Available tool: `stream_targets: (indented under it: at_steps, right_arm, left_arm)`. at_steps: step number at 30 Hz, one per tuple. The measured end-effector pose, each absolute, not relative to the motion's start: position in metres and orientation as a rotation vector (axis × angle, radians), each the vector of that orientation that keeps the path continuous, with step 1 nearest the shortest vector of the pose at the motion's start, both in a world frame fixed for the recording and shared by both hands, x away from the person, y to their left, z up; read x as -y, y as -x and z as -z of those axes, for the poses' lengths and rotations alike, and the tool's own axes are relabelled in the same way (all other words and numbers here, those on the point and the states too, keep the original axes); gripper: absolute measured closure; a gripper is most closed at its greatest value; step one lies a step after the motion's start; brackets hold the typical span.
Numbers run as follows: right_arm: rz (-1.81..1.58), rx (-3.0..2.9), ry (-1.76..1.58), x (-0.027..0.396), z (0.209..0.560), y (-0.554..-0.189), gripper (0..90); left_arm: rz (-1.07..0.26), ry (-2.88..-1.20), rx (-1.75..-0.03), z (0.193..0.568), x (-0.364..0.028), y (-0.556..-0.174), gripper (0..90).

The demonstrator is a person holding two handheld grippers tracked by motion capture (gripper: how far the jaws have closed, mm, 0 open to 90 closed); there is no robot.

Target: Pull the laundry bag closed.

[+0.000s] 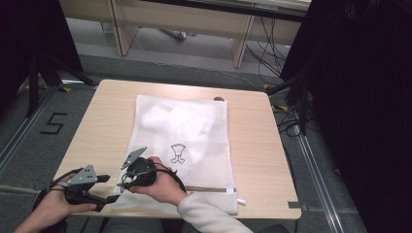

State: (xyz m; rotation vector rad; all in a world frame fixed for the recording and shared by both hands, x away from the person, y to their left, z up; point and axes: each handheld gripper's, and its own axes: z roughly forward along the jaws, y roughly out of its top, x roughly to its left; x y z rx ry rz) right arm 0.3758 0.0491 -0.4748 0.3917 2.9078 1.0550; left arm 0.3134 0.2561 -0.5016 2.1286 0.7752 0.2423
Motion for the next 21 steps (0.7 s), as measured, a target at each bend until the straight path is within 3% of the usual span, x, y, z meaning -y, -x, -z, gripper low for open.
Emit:
stream_targets:
  at_steps: [21]
  right_arm:
    - [-1.027,-2.951,-0.394,-0.060,0.484,-0.382,57.9]
  left_arm:
    - [-0.229,-2.108,-0.813,0.503,-0.255,-0.312,19.4]
